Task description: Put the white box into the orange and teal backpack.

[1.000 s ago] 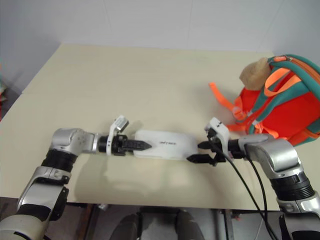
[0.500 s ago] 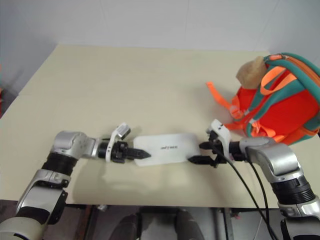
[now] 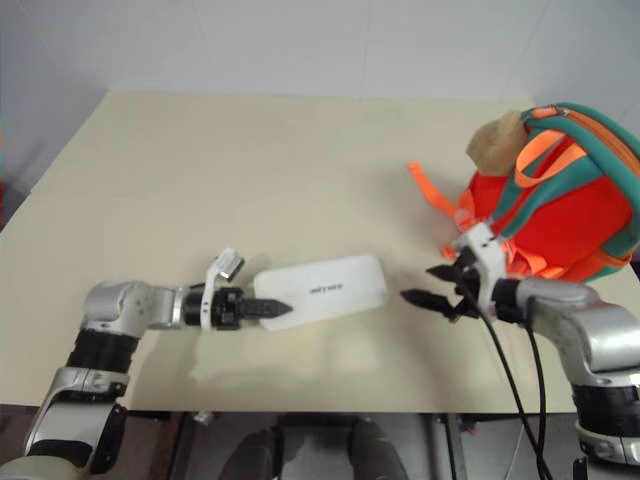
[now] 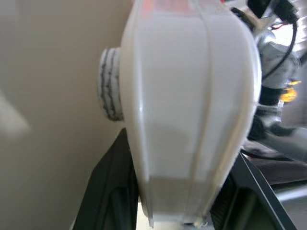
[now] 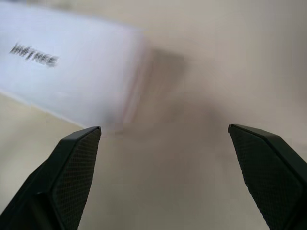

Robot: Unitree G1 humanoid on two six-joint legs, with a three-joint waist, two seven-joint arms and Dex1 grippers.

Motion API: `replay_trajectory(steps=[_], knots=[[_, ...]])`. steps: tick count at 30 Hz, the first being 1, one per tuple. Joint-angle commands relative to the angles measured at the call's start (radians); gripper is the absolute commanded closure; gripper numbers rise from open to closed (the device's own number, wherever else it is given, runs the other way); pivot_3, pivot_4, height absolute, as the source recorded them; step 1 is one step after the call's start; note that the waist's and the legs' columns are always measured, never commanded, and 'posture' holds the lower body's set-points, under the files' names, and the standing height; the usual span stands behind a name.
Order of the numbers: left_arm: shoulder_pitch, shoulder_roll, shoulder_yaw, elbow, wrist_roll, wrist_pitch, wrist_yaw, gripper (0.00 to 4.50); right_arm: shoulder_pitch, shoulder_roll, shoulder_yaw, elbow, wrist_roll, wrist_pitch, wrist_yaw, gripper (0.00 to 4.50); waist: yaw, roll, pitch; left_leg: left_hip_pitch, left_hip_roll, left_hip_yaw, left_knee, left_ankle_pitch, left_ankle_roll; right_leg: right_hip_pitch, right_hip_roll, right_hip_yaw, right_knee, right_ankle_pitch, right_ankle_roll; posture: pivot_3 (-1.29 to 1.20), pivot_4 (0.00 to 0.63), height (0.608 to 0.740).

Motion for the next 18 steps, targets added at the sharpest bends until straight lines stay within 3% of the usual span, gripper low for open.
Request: replay_trajectory(steps=[1,6,18], knots=[[0.031,0.0,0.068,-0.068,0.007,-0.174,-0.004,3.09,0.027,0.02,-0.166,-0.109,0.043,0.029,-0.108,0.0,0.003,0.0,0.0,0.0,0.0,0.0,0.0,0.0,0.0,0.0,0.0,0.0,0.0,0.0,0.0,0.0,0.15,0.74],[0.057,0.007,0.102,-0.089,0.027,-0.348,-0.011,3.09,0.073,0.061,-0.276,-0.241,0.053,0.072,-0.252,0.0,0.011,0.0,0.0,0.0,0.0,0.0,-0.001,0.0,0.0,0.0,0.0,0.0,-0.001,0.0,0.0,0.0,0.15,0.74],[0.055,0.039,0.07,-0.092,0.046,-0.396,-0.028,3.09,0.053,0.122,-0.341,-0.464,0.068,0.276,-0.52,0.0,0.017,0.0,0.0,0.0,0.0,0.001,-0.004,0.0,0.0,-0.001,0.0,0.0,-0.002,-0.001,-0.001,0.0,0.15,0.74]])
